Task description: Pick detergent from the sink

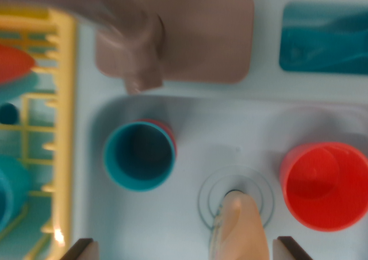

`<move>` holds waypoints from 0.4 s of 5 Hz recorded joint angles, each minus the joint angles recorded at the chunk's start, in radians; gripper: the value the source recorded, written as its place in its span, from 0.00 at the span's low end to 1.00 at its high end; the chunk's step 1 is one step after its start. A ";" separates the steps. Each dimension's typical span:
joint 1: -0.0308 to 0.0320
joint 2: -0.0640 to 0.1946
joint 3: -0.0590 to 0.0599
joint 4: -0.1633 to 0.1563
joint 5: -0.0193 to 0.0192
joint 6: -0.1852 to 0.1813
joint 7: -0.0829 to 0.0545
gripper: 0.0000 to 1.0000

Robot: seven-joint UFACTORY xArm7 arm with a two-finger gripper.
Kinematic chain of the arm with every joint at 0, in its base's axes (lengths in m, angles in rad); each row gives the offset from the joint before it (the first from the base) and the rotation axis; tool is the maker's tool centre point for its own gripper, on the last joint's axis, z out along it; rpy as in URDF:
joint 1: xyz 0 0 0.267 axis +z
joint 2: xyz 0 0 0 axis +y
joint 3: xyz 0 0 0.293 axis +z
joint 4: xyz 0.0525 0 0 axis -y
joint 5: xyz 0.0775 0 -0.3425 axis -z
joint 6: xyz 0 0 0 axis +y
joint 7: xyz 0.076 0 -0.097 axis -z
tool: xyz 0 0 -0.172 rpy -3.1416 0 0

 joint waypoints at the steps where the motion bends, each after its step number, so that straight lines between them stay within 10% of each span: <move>1: 0.0000 0.000 0.000 0.000 0.0000 0.000 0.000 0.00; 2: -0.0051 0.014 -0.008 -0.039 0.0001 -0.043 -0.018 0.00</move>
